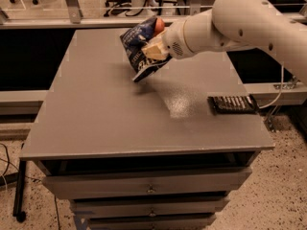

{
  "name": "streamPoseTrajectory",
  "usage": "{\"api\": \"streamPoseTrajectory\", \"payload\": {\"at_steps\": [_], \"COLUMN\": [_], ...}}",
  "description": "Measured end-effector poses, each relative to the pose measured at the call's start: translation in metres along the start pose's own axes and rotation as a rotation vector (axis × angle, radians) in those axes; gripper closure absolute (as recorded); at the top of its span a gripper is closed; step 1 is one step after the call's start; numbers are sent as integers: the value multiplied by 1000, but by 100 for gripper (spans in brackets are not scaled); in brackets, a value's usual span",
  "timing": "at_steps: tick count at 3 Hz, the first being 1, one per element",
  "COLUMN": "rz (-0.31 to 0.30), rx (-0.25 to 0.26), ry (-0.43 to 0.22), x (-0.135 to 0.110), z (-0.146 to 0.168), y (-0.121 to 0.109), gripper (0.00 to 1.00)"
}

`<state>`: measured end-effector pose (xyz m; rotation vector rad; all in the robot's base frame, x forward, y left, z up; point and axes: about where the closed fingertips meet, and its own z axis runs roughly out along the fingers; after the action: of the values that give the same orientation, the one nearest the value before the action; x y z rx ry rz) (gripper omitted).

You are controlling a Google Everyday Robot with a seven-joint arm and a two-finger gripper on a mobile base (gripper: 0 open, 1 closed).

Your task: Move blue chip bag near apple

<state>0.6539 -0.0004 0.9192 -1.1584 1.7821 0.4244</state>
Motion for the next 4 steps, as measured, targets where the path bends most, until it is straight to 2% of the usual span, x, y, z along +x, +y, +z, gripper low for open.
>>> {"api": "streamPoseTrajectory", "payload": {"at_steps": [2, 3, 4], "rz": [98, 145, 208], "rx": [226, 303, 351], "ry": [-67, -98, -129], "x": [33, 40, 46], "z": [-49, -52, -43], "y": [-117, -161, -199], "gripper": [100, 100, 100]}}
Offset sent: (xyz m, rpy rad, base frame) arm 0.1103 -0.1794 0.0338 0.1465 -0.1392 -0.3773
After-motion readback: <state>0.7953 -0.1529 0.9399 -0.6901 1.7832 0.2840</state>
